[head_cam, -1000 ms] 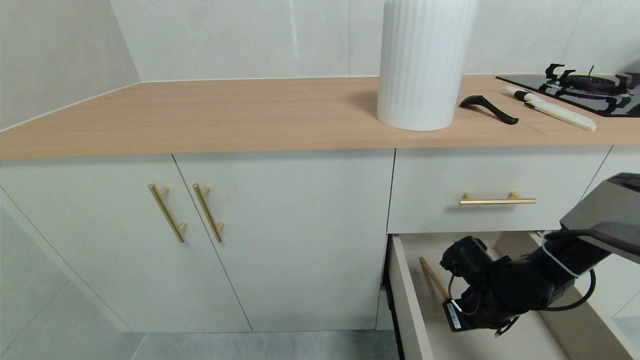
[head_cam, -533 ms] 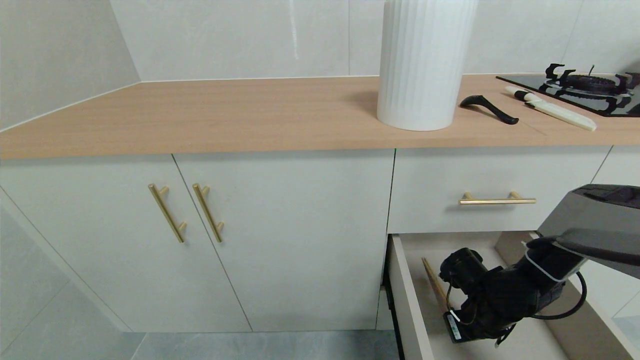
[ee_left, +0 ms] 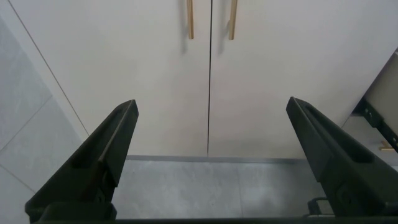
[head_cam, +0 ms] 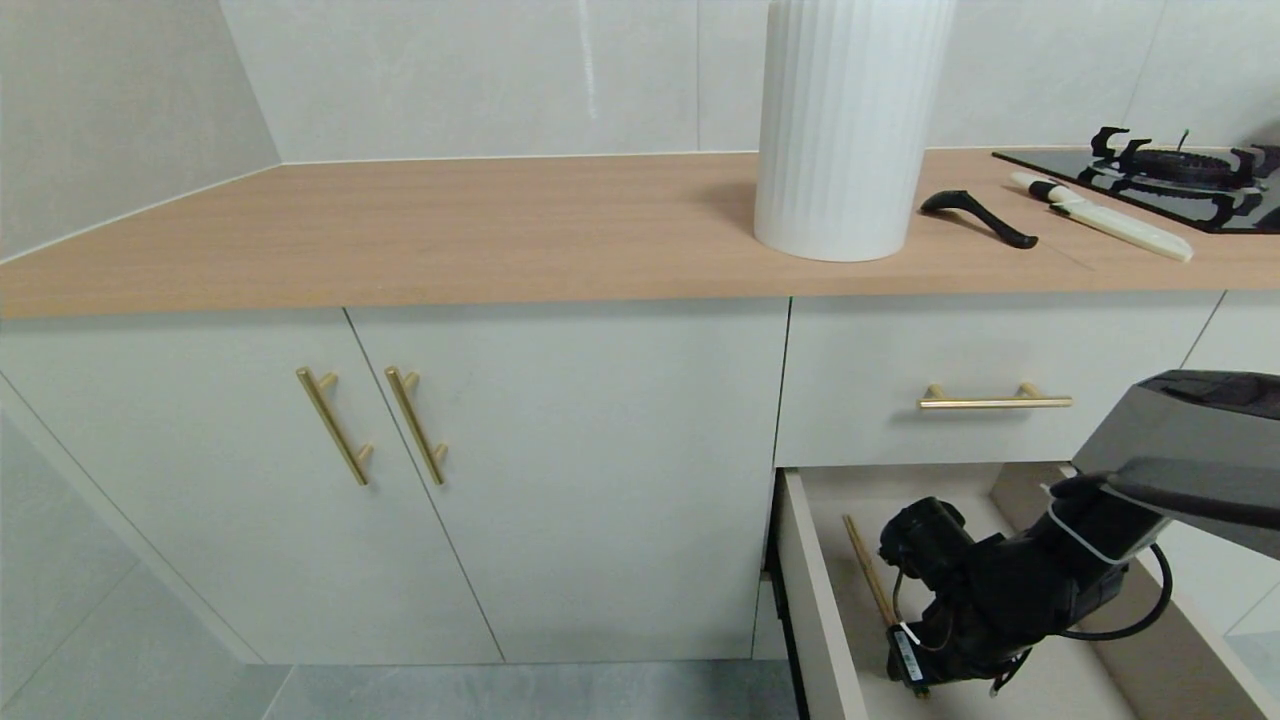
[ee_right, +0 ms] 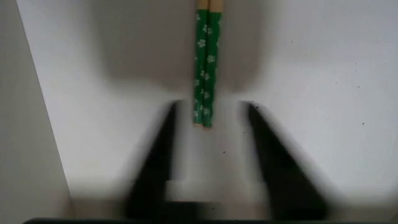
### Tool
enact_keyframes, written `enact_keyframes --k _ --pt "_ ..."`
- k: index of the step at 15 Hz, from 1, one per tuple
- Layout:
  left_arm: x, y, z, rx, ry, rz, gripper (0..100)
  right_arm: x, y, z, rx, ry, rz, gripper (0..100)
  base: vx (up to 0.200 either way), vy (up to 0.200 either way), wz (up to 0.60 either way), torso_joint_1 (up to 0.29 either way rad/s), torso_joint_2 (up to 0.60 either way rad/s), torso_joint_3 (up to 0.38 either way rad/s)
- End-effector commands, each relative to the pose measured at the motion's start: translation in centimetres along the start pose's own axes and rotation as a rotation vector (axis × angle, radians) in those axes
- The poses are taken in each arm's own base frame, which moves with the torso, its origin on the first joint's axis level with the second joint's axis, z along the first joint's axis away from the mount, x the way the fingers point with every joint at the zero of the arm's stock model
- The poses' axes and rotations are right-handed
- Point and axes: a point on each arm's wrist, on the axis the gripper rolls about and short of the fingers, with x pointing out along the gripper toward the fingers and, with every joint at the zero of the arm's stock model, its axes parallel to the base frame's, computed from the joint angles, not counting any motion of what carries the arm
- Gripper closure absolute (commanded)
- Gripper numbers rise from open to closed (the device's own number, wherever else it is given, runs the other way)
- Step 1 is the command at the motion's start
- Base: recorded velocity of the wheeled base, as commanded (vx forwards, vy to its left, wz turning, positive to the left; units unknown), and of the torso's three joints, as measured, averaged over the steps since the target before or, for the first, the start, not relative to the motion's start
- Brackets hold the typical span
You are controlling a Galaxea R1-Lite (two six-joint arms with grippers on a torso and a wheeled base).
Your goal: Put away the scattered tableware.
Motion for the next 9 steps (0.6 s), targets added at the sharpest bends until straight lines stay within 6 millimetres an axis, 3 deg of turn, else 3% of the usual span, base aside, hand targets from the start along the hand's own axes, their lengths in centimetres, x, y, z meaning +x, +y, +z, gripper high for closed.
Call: enact_keyframes --k 1,4,6,7,9 --pt "0.0 0.0 0.0 -0.001 0.001 0.000 0 -0.6 0.0 0.2 0.002 -0.017 0.007 0 0.000 0.000 0.00 0.000 0.00 0.000" --pt "0.0 0.0 0.0 -0.001 0.001 0.000 0 -8.1 -1.9 1.1 0.041 -0.160 0.111 0 0.000 0.000 0.00 0.000 0.00 0.000" --pt "0.0 0.0 0.0 -0.001 0.001 0.000 0 -12.6 -5.8 0.9 0.031 -0.233 0.086 0 0.000 0.000 0.00 0.000 0.00 0.000" --pt "0.0 0.0 0.0 -0.001 0.001 0.000 0 -15.2 -9.0 0.7 0.031 -0.309 0.062 0 0.000 0.000 0.00 0.000 0.00 0.000" --pt "0.0 0.0 0.0 -0.001 0.001 0.000 0 -18.1 -11.8 0.0 0.061 -0.414 0.053 0 0.000 0.000 0.00 0.000 0.00 0.000"
